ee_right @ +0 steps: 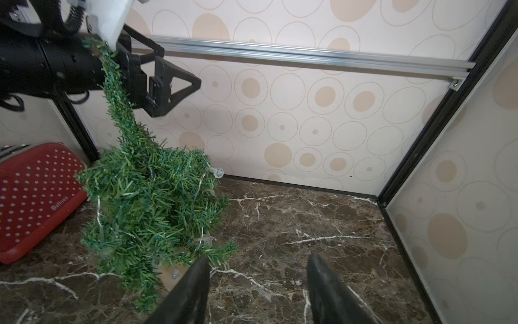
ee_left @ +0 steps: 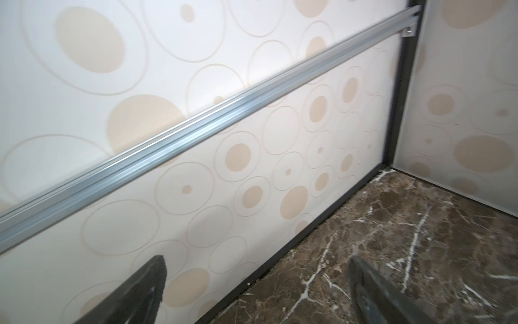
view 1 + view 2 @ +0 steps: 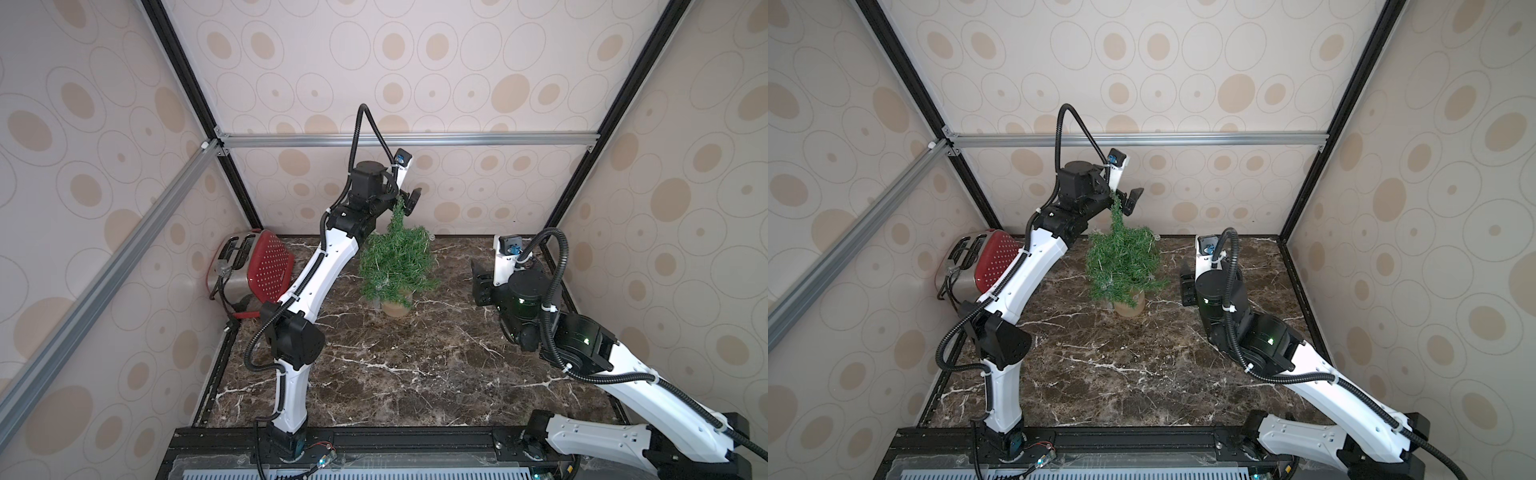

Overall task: Wrap string light around the christmas tree
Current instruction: Wrap the light string around the Christmas tree, then reset both arms

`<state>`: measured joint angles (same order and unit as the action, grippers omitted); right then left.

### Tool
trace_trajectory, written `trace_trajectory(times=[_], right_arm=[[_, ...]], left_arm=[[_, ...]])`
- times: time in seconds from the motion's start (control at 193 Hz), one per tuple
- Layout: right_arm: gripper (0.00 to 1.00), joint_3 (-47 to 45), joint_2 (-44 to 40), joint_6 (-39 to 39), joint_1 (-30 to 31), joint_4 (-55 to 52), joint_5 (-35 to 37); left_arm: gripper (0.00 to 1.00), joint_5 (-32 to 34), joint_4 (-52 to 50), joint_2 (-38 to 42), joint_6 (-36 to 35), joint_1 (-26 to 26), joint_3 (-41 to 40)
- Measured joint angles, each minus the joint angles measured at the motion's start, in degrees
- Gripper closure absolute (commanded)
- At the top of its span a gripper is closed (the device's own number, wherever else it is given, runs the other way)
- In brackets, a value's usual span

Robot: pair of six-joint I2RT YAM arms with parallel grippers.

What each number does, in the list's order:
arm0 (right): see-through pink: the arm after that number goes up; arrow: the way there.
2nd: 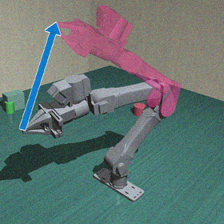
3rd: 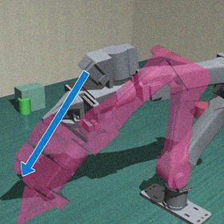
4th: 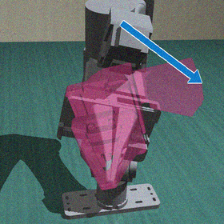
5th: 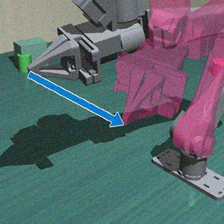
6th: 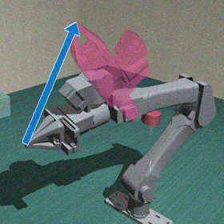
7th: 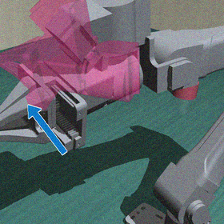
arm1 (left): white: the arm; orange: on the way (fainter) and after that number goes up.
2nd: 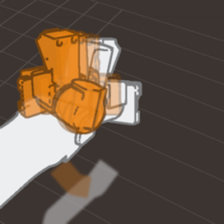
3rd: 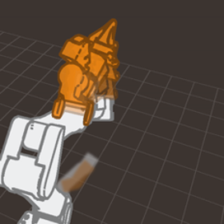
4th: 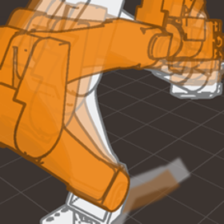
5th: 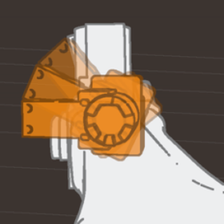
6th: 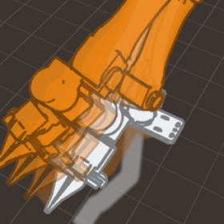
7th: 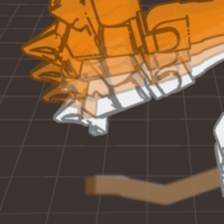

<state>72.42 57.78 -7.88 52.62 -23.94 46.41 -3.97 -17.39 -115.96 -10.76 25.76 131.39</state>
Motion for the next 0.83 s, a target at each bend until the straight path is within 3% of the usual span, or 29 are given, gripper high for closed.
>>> trace_trajectory(times=[0.14, 0.394, 0.596, 0.829], right_arm=[[0.16, -6.82, -2.27, 4.37, -0.13, 6.43, 2.49], [0.15, -15.89, -3.93, 11.61, -1.03, 15.8, 2.89], [0.14, -20.74, -5.42, 13.22, -7.43, 21.0, -1.73], [0.08, -29.31, -5.73, 12.85, -17.88, 24.2, -9.4]], left_arm=[[0.01, 6.8, -0.35, 4.94, 4.74, -3.3, -3.32], [0.01, 17.14, 1.7, 28.96, 8.28, -6.38, -29.2], [0.01, 17.59, 1.66, 46.36, 11.74, -5.81, -52.22], [0.01, 18.03, -3.19, 56.7, 16.17, -5.84, -72.83]])
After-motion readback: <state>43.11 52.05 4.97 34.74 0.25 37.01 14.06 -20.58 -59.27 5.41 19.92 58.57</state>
